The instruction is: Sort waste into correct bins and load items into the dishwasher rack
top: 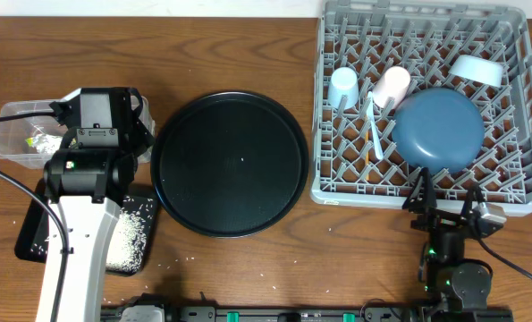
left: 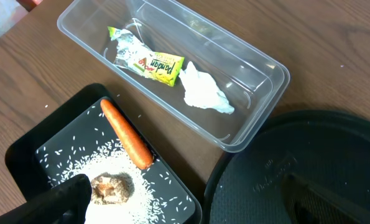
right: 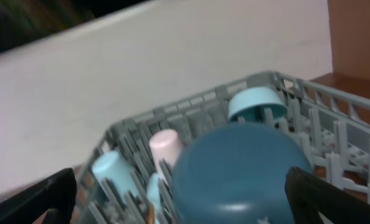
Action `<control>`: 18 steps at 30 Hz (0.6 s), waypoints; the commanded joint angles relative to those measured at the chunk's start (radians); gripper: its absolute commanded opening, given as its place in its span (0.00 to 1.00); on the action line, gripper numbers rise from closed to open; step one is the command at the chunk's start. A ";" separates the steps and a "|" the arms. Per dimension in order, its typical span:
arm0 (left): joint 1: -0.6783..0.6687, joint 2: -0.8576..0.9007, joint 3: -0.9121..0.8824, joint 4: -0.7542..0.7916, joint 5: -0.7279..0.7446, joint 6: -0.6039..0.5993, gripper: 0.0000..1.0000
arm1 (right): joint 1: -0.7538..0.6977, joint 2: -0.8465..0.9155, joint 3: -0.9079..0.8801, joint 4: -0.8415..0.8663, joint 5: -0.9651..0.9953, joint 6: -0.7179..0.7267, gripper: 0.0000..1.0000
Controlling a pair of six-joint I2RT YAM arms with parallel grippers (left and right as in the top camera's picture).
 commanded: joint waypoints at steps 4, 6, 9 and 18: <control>0.004 0.000 0.001 -0.003 -0.006 -0.016 0.98 | -0.018 -0.007 -0.002 -0.109 0.003 -0.179 0.99; 0.004 0.000 0.001 -0.003 -0.006 -0.016 0.98 | -0.018 -0.007 -0.002 -0.136 -0.003 -0.191 0.99; 0.004 0.000 0.001 -0.003 -0.006 -0.016 0.98 | -0.018 -0.007 -0.002 -0.134 -0.015 -0.190 0.99; 0.004 0.000 0.001 -0.003 -0.006 -0.016 0.98 | -0.018 -0.007 -0.002 -0.134 -0.014 -0.190 0.99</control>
